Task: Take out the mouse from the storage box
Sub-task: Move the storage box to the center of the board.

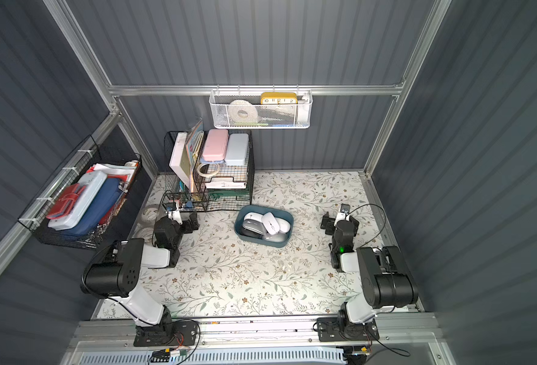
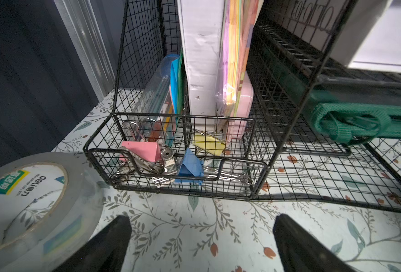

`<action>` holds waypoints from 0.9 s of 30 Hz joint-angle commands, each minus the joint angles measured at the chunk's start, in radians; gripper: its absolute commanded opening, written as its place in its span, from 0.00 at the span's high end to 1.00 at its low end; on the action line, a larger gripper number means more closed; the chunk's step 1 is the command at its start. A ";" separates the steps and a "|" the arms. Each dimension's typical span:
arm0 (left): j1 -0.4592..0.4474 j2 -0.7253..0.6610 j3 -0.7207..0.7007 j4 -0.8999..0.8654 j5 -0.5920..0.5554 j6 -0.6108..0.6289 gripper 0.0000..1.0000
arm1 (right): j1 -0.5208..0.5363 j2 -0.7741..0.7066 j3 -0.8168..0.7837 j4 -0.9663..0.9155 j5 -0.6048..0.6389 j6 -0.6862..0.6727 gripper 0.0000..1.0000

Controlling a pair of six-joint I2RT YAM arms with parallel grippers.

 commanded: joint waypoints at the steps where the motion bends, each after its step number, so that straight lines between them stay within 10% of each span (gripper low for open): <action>1: 0.001 -0.003 0.010 -0.009 0.015 0.002 0.01 | -0.005 -0.004 0.018 0.014 -0.015 0.001 0.01; 27: -0.005 -0.180 -0.026 -0.121 -0.007 0.002 0.00 | 0.033 -0.146 -0.017 -0.061 -0.106 -0.087 0.01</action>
